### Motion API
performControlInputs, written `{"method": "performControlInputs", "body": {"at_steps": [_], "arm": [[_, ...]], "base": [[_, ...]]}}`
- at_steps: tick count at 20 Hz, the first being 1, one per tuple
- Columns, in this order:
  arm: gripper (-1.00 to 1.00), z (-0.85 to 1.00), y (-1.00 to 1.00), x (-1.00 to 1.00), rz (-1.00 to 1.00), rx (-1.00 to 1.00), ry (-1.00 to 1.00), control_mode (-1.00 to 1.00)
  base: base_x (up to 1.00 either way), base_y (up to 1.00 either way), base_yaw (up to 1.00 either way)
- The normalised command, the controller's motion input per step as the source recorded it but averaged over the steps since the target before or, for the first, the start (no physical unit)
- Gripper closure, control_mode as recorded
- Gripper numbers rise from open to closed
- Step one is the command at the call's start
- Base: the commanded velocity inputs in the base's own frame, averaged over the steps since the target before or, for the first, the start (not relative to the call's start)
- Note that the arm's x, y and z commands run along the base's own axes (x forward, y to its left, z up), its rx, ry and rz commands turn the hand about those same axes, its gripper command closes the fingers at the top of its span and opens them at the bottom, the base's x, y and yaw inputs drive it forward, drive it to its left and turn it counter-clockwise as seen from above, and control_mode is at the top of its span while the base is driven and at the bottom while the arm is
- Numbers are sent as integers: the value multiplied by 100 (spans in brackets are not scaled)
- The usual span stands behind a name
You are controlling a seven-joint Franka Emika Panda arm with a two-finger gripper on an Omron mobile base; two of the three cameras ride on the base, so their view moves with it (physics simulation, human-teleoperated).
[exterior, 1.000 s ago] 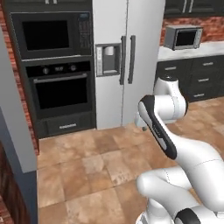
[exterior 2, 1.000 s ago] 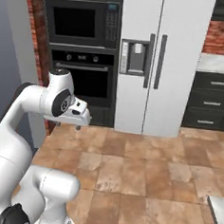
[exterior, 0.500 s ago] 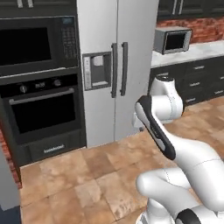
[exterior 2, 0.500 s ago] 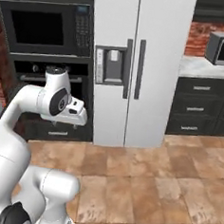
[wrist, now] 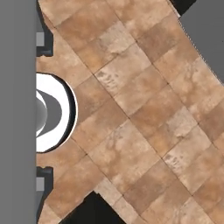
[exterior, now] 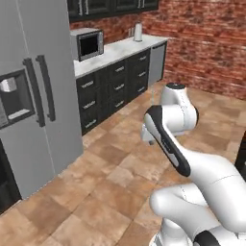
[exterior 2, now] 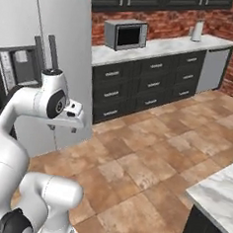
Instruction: Four empty soda cans are scattered around the kitchen. Gather all the cans and cluster them next to the stove for recycling.
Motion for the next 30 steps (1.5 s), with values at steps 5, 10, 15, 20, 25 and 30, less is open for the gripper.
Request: {"method": "performControlInputs", "body": {"at_steps": [5,10,15,20,25,30], "arm": [[-100,0,0,0,0,0,0,100],[-100,0,0,0,0,0,0,100],[-100,0,0,0,0,0,0,100],[-100,0,0,0,0,0,0,100],[-100,0,0,0,0,0,0,100],[-100,0,0,0,0,0,0,100]], "base": [[28,0,-82],[63,14,-67],[84,93,-37],[78,100,-24],[100,87,-25],[100,34,-20]]}}
